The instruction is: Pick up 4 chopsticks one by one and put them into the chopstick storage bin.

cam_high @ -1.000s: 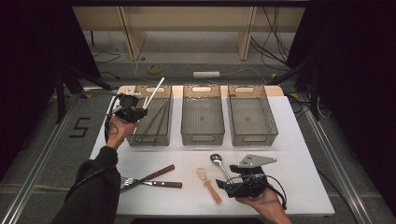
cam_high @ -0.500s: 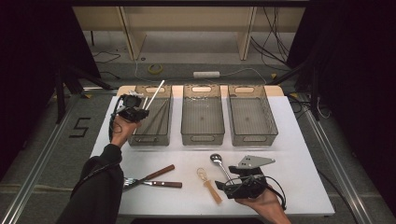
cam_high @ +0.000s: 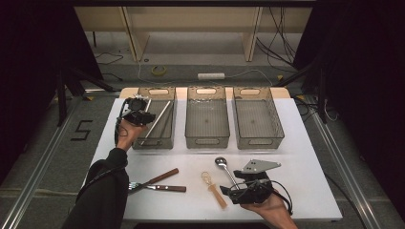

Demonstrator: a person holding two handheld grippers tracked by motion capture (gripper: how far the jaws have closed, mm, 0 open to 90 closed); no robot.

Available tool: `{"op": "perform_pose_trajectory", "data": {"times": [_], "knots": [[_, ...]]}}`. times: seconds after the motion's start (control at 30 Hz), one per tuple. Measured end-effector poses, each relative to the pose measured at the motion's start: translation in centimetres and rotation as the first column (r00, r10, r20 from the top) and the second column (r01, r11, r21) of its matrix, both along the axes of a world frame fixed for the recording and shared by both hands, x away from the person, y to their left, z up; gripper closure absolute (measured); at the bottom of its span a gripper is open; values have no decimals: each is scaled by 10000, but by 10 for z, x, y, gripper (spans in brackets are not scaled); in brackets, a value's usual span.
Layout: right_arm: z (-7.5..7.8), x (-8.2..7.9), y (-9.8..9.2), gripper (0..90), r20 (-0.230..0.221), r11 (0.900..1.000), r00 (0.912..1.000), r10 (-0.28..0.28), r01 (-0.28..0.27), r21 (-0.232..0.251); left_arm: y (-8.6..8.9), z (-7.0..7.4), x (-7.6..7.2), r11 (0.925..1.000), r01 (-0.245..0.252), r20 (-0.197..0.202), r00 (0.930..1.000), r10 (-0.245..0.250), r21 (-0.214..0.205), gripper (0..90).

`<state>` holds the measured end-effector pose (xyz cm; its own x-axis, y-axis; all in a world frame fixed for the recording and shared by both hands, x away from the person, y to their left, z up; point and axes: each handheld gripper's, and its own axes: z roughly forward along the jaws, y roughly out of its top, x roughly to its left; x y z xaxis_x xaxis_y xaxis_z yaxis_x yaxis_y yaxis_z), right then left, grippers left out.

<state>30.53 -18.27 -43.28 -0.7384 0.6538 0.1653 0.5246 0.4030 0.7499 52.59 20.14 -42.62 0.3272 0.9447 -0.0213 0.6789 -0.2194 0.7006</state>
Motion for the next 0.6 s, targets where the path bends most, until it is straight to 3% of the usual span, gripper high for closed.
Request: {"op": "perform_pose_trajectory", "data": {"times": [0.17,0.27,0.53,0.6], "knots": [[0,-1,0,267,-30,10000,10000,-21,21,-8,1,6,-6,9999,121,-26,9999,-122,-98,549],[0,0,0,267,-25,10000,10000,-30,30,-50,3,12,-14,9981,163,-41,9999,-165,-589,467],[0,2,-1,267,-101,9990,9996,-249,245,-368,7,23,-53,9878,882,120,9961,-874,-1283,343],[0,2,0,267,-117,9987,9996,-248,243,-445,9,24,-61,9874,970,201,9952,-953,-1246,331]]}}
